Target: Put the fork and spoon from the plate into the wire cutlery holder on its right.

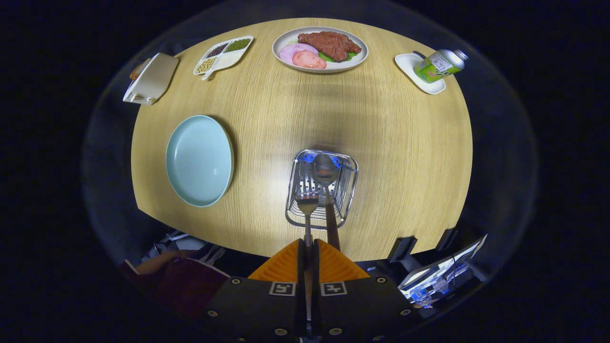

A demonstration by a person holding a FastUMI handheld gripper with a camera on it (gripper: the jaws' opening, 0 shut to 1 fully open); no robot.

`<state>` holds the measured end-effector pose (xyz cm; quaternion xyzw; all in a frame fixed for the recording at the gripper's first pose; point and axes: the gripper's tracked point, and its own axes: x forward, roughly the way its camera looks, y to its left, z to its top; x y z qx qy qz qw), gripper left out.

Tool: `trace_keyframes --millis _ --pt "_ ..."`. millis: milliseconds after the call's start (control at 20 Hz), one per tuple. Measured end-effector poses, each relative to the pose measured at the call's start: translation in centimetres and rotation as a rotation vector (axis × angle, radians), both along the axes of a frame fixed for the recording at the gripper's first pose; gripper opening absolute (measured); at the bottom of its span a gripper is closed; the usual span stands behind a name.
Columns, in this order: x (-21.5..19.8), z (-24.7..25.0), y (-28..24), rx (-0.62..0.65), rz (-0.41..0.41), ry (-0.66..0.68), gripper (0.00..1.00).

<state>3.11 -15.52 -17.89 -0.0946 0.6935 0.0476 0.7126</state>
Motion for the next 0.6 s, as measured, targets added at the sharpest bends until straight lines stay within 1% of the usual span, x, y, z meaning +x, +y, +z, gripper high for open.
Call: trace_keyframes --millis 200,350,500,600 --pt "0.5 -0.3 0.2 -0.009 0.019 0.035 0.05" --pt "0.8 -0.2 0.2 -0.011 0.026 0.031 0.08" --pt "1.2 0.2 -0.1 -0.001 0.01 0.02 0.09" --pt "1.3 0.5 -0.6 -0.007 0.004 0.005 0.13"
